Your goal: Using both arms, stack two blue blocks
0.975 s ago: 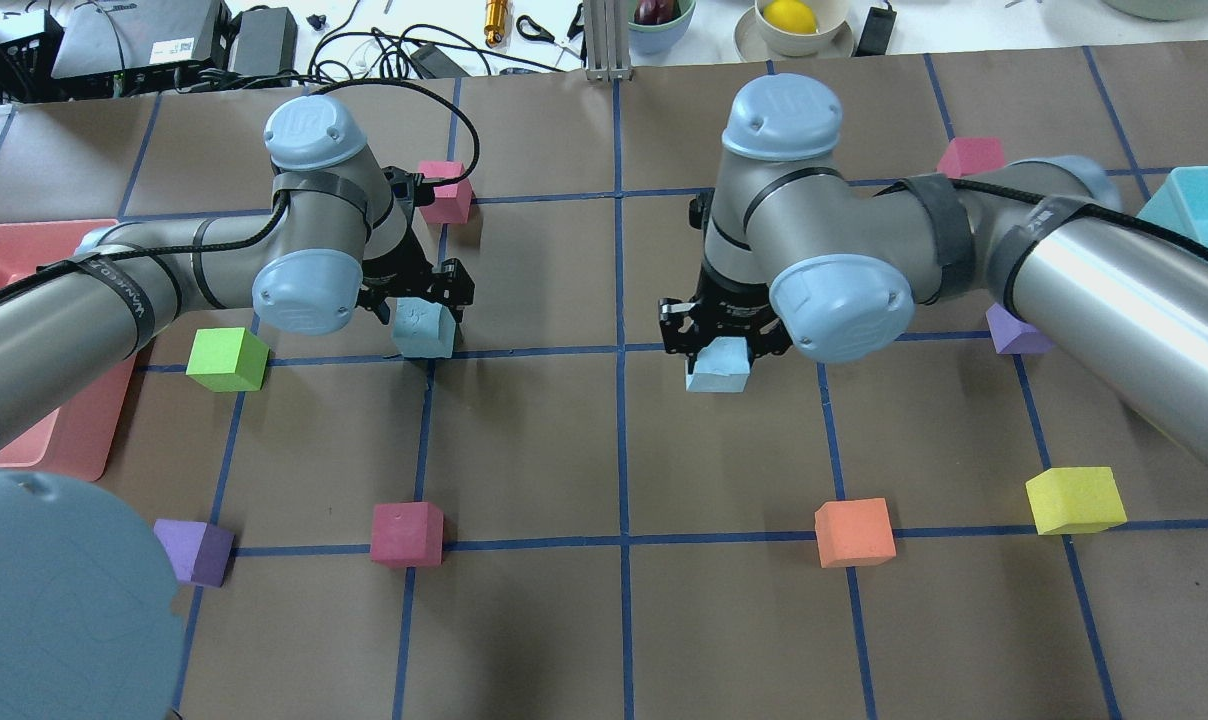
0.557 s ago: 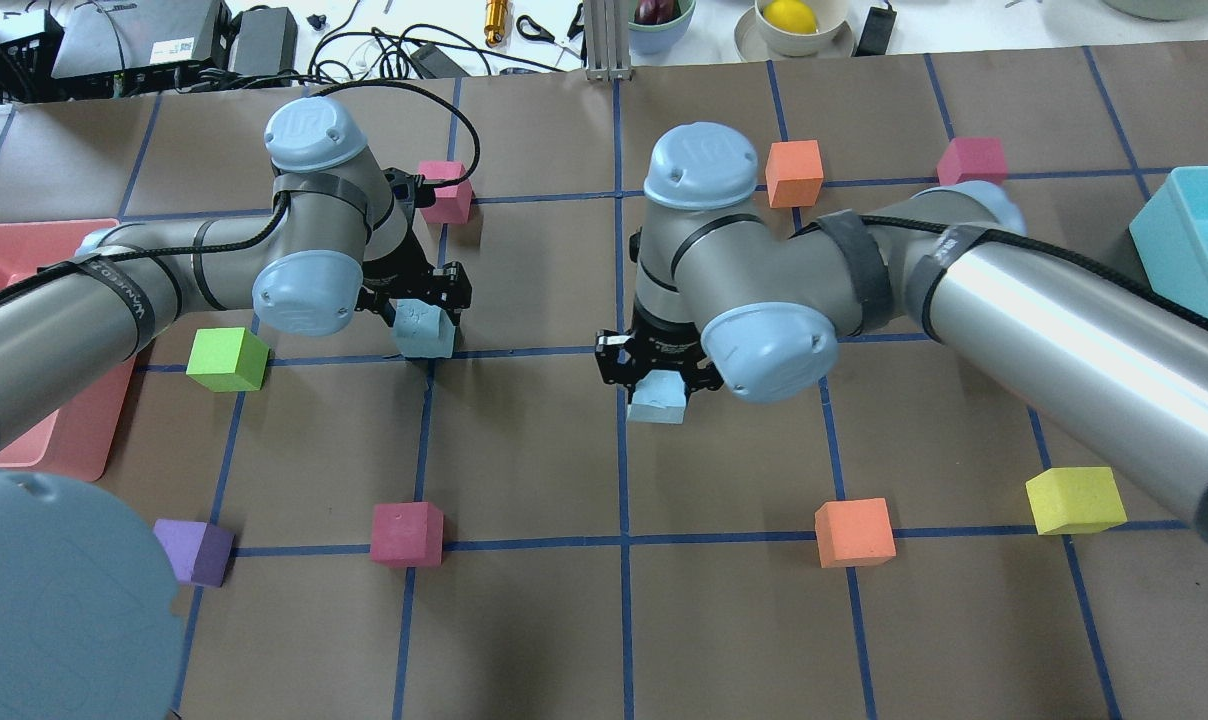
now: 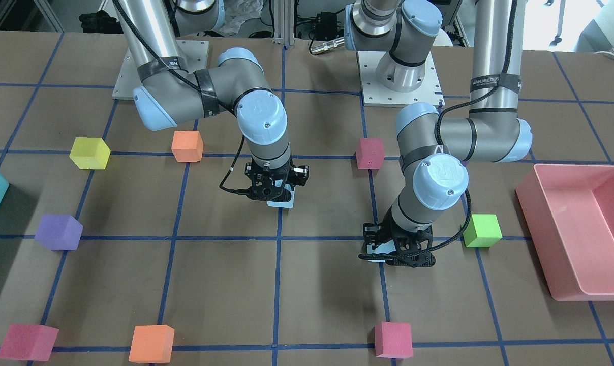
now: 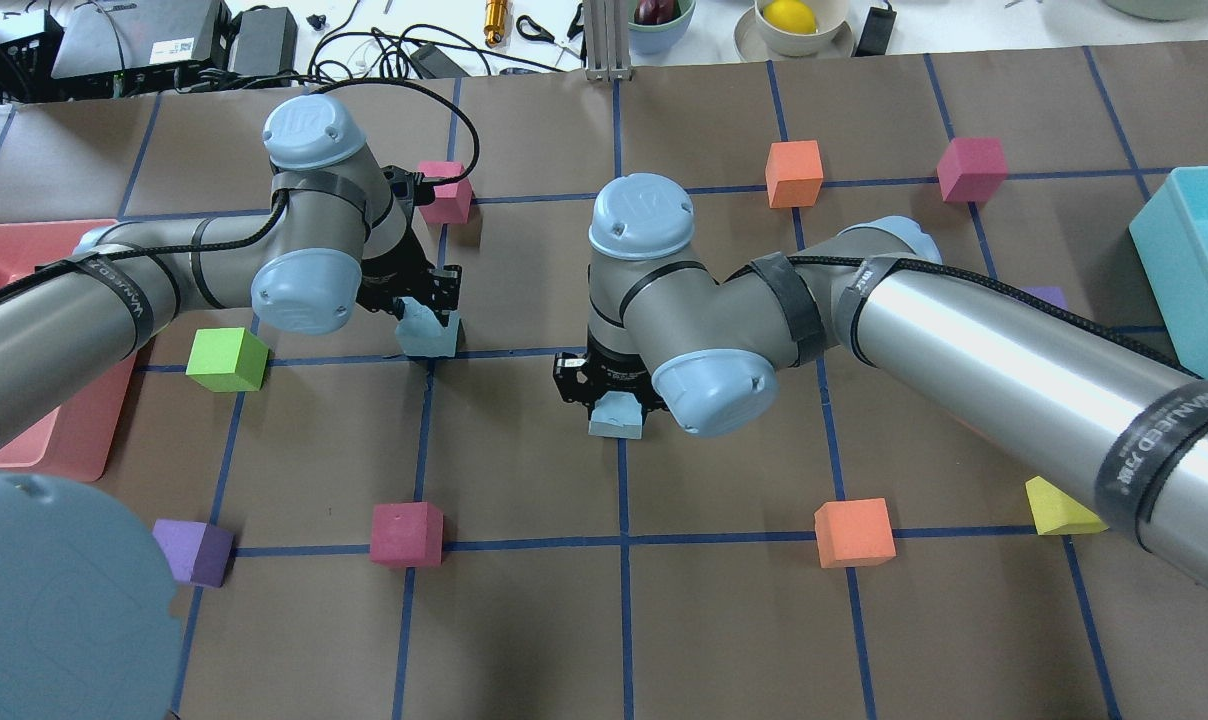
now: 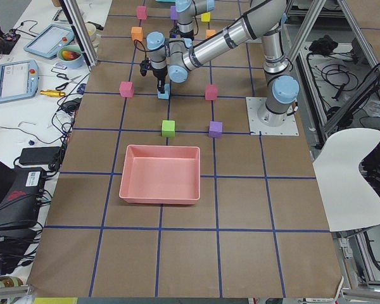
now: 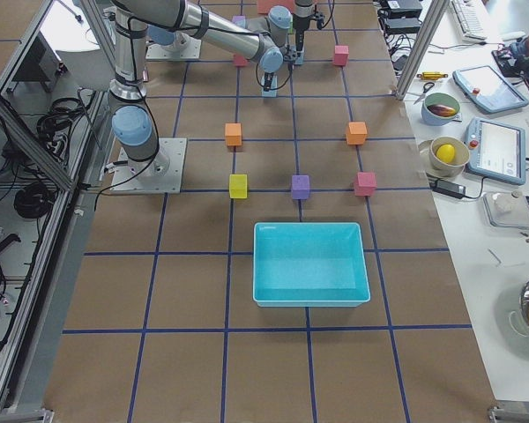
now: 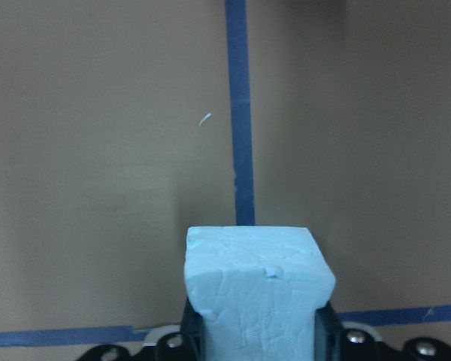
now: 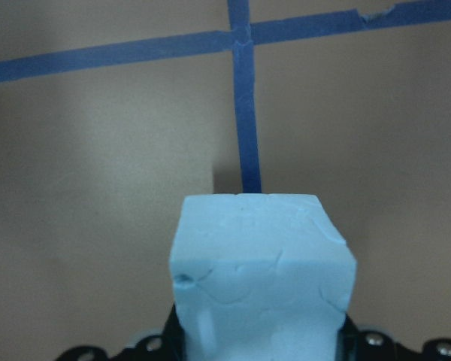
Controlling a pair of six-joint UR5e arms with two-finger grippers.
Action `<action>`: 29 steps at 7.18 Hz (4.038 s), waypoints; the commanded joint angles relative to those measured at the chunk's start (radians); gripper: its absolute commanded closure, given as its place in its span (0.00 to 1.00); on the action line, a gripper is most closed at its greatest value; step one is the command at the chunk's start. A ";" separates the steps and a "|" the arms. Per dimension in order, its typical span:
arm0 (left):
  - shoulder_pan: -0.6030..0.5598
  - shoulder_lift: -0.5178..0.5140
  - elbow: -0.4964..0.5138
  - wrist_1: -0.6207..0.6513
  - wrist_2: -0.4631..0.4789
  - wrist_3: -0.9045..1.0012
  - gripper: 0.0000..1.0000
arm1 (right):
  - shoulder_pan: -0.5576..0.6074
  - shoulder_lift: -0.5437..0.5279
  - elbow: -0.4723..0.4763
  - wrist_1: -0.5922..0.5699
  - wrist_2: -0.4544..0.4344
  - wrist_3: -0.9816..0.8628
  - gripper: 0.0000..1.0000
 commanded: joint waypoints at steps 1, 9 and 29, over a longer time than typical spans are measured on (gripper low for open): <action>-0.009 0.029 0.002 -0.010 -0.001 -0.001 0.99 | 0.000 -0.001 0.051 -0.009 0.001 0.001 0.44; -0.107 0.227 -0.001 -0.223 -0.047 -0.160 0.99 | -0.165 -0.154 -0.122 0.215 -0.014 -0.033 0.00; -0.454 0.120 0.005 -0.119 -0.071 -0.456 0.00 | -0.452 -0.328 -0.313 0.611 -0.103 -0.482 0.00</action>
